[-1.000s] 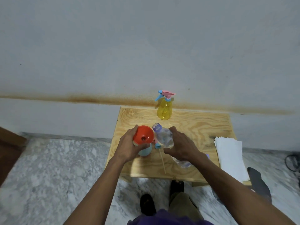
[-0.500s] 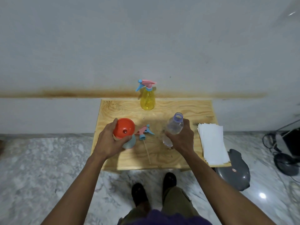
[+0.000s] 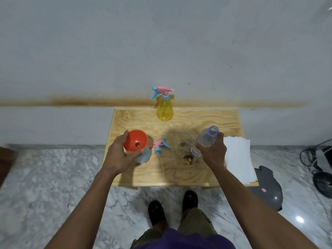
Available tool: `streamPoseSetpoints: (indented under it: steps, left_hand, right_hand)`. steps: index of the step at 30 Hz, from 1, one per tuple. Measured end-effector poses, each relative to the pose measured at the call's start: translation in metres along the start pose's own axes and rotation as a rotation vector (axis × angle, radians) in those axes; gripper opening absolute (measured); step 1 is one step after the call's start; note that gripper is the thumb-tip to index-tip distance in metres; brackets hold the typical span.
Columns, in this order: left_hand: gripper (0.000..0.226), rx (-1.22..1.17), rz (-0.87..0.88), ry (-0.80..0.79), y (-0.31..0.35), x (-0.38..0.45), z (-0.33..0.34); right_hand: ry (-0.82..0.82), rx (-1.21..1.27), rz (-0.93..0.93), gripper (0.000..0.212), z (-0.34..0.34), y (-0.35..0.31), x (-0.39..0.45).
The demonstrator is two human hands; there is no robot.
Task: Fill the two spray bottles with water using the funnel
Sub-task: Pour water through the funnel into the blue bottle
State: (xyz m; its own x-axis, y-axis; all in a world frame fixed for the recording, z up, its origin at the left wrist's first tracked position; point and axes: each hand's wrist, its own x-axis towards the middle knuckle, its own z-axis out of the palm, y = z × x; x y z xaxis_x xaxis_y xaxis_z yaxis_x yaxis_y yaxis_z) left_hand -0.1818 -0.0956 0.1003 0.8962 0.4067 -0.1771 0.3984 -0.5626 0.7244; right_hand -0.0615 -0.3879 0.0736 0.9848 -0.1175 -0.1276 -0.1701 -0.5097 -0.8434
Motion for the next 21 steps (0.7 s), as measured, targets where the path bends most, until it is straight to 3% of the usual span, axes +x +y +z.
streamPoseSetpoints:
  steps: [6, 12, 14, 17, 21]
  left_hand:
    - [0.11, 0.015, 0.009, 0.091, 0.005, -0.006, -0.002]
    - [0.1, -0.033, 0.223, 0.392, 0.049, -0.024, 0.007]
    - [0.098, -0.036, 0.32, 0.327, 0.067, -0.032, 0.029]
    - [0.093, -0.003, 0.371, 0.062, 0.076, -0.036, 0.084]
    - [0.091, 0.155, 0.262, -0.194, 0.055, -0.031, 0.154]
  right_hand:
    - [-0.041, 0.005, 0.005, 0.064, -0.005, 0.001, -0.001]
    - [-0.097, -0.016, 0.066, 0.055, -0.004, 0.008, 0.009]
    - [-0.154, -0.03, 0.053, 0.048, -0.002, 0.022, 0.016]
    - [-0.171, -0.032, 0.032, 0.054, 0.0, 0.037, 0.021]
    - [-0.17, -0.023, -0.028, 0.052, -0.012, 0.025, 0.018]
